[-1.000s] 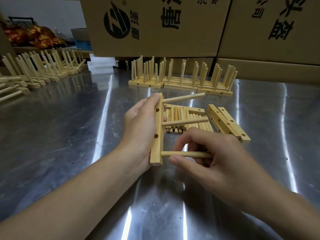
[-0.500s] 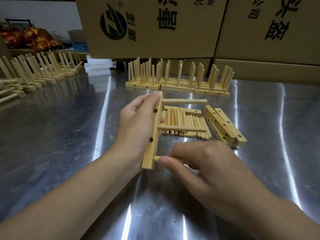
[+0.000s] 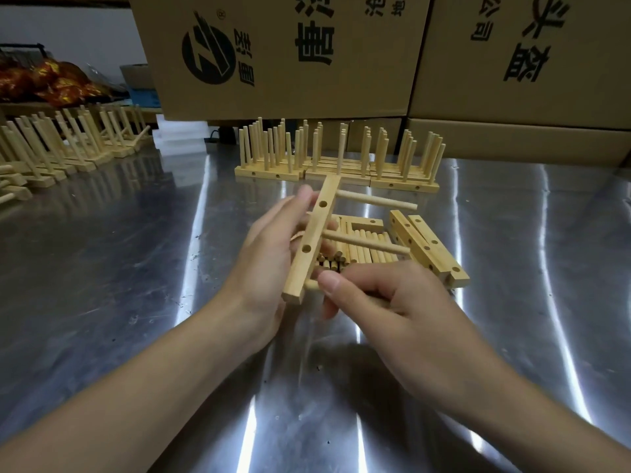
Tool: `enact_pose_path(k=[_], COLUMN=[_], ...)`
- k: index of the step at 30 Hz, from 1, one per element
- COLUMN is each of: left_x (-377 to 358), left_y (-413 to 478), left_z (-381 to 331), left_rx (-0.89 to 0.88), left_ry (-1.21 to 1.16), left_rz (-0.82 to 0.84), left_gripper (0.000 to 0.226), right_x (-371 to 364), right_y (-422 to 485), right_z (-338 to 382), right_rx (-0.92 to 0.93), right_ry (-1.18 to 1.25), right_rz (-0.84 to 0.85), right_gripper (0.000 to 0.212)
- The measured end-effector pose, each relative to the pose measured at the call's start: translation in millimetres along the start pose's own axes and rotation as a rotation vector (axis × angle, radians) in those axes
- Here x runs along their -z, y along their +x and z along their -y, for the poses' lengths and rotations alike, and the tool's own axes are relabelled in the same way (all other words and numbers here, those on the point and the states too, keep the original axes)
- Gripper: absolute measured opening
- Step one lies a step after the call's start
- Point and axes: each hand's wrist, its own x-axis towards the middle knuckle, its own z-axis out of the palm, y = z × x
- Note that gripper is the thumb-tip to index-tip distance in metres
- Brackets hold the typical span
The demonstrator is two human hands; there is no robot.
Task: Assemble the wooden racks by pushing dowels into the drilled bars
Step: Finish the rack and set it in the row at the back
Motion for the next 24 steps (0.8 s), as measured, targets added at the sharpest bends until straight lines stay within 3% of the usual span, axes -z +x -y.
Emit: enact_pose_path(k=[4,8,12,14,16,18,22,24], left_x=[-6,-12,-10,-10,-11,-11,-11,-9], left_y=[-2,1,-2,-4,-6,-7,-6,-3], left_z=[7,9,8,7,7,7,3,0], left_rx=[0.079,0.022,-0.050,-0.102,-0.185,-0.226,-0.147,-0.065], left_ry=[0.044,0.078,0.099,0.130,0.208,0.244,0.122,-0.020], left_rz=[-0.040,-0.122,-0.123,-0.078,-0.010,0.048,0.007,-0.032], left_gripper=[0.042,0.031,0.030,0.032,0.036,0.038,0.031,0.027], right_x=[2,-4,-14,-13,-9,-5,-4,-3], right_y=[-2,-2,-2,0,3,4,5,6], right_z=[-1,5,5,0,-3,-3,-8,-7], right_rx=[0.081,0.141,0.112,0.075,-0.070,-0.187,-0.031,0.076], right_ry=[-0.364,-0.638,-0.441,-0.267,-0.009,0.155,-0.043,-0.231], right_rz=[0.018,-0.006,0.052,0.066,0.145,0.211,0.156,0.092], right_gripper=[0.030,0.024,0.011,0.023,0.042,0.048,0.044,0.029])
